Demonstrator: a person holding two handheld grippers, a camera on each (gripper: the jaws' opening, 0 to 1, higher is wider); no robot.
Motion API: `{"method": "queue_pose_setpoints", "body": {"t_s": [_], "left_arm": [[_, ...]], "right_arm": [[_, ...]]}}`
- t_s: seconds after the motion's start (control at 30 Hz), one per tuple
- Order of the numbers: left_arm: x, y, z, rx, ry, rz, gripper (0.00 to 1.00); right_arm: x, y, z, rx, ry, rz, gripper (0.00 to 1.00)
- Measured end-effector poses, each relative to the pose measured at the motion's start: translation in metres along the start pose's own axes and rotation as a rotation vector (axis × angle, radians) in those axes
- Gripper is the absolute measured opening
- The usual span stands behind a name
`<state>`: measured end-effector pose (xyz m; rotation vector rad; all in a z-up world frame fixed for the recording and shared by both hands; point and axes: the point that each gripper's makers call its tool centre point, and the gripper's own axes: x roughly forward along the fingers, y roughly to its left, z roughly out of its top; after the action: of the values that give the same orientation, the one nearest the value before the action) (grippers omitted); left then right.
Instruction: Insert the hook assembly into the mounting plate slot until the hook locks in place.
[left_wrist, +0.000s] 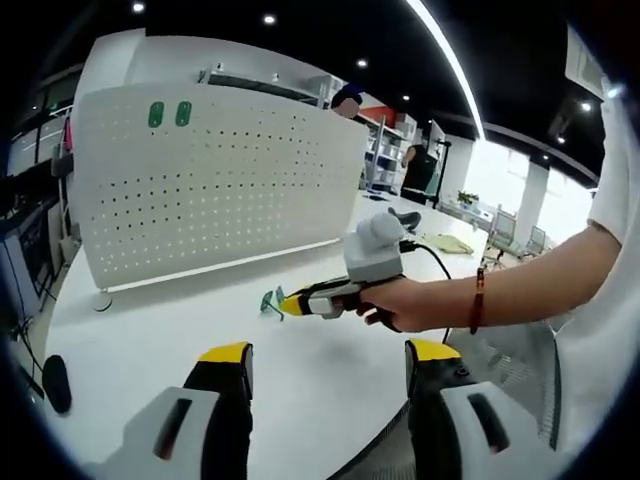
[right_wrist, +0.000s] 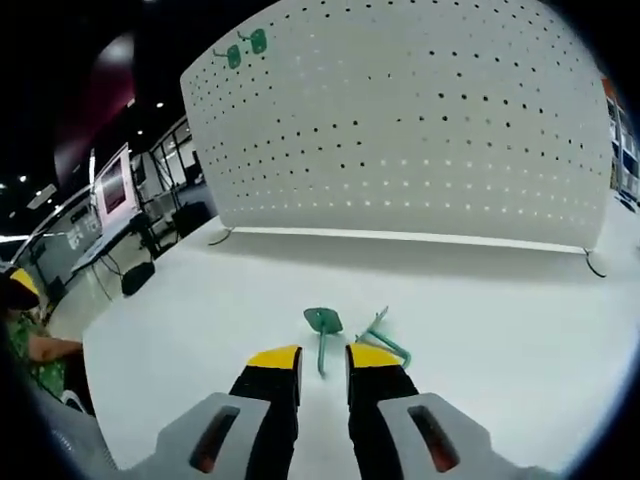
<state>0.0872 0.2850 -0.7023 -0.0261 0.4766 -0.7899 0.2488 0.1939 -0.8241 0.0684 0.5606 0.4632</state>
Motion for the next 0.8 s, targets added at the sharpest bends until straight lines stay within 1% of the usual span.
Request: {"method": "queue_pose_setpoints", "body": {"t_s": [0.13,0.27,0.33,0.43,0.8], "left_arm": [[0.002,-0.001,-0.003,0.008,0.017,-0.002,0.63],[0.002,0.001,-0.002,-0.001,0.014,0.007,0.63],[0.003,0.001,-0.001,-0.005,0.011,0.01,0.63],[0.003,0.002,-0.001,-0.007,0.013,0.013,0.63],[0.003,0.007,-0.001,-0.017,0.017,0.025,0.63]], "right_arm": [[0.002,0.002,-0.003,0.014,0.004,0.007,0.15],[0.007,0.002,-0.004,0.041,-0.002,0.007,0.14],[0.009,0.002,-0.007,0.037,0.012,0.006,0.14],[0.012,0.004,-0.008,0.04,0.011,0.012,0.13],[0.019,0.004,-0.014,0.03,0.04,0.009,0.11]]}}
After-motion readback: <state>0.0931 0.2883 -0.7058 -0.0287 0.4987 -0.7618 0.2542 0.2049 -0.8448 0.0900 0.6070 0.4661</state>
